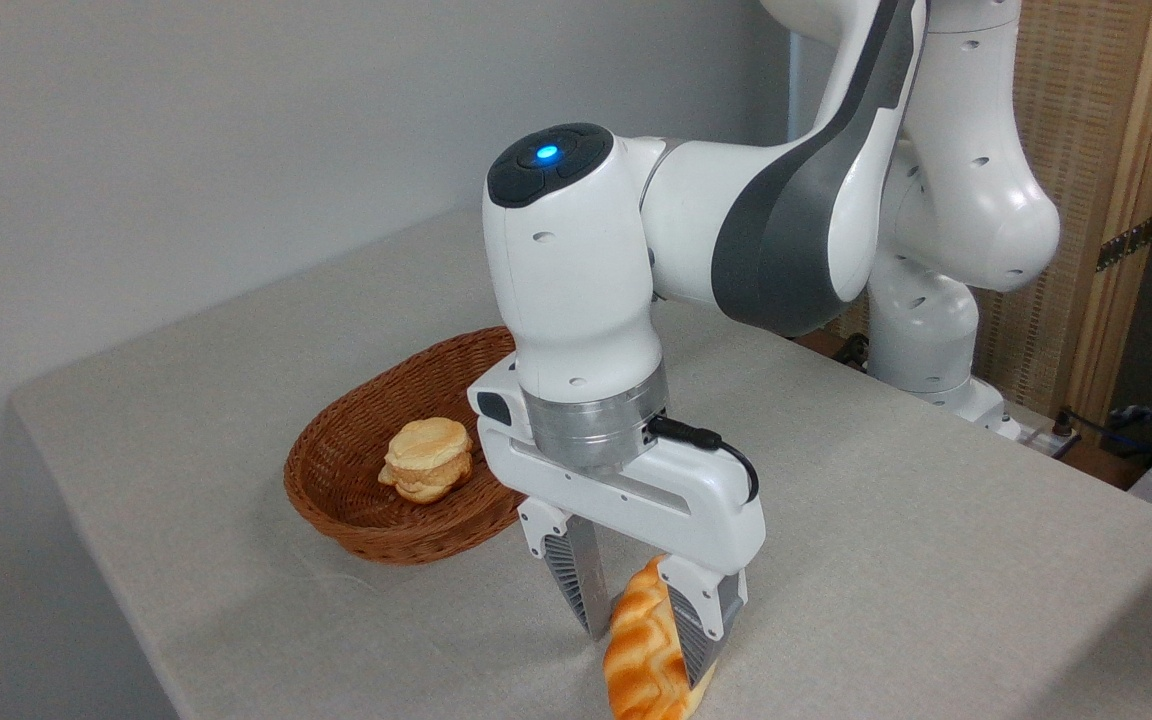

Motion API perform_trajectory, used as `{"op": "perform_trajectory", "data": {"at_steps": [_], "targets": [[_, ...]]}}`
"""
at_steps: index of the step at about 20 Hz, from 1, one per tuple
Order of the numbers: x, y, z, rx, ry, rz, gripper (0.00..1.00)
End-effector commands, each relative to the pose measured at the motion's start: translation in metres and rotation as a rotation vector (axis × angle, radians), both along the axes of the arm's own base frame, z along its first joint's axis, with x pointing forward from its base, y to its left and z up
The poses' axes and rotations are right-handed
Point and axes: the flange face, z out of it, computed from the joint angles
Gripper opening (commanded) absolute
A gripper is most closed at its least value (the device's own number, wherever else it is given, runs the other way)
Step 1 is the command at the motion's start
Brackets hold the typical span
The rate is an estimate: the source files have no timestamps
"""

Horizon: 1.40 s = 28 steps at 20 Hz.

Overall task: Put bread into the basket
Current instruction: 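Close the gripper on the braided loaf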

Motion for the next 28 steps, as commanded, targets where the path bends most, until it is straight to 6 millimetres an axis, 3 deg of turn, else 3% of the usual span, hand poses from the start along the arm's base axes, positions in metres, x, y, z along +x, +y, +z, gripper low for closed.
{"op": "perform_trajectory", "data": {"at_steps": [1, 18, 20, 21, 23, 28], "targets": [[-0.004, 0.005, -0.003, 0.010, 0.000, -0.055, 1.00], [-0.002, 0.002, -0.015, 0.014, 0.023, -0.069, 0.99], [-0.001, 0.001, -0.014, 0.015, 0.019, -0.071, 0.83], [-0.001, 0.000, -0.015, 0.015, 0.019, -0.072, 0.69], [0.000, -0.002, -0.015, 0.015, 0.020, -0.075, 0.51], [0.000, -0.003, -0.013, 0.013, 0.016, -0.081, 0.31]]}}
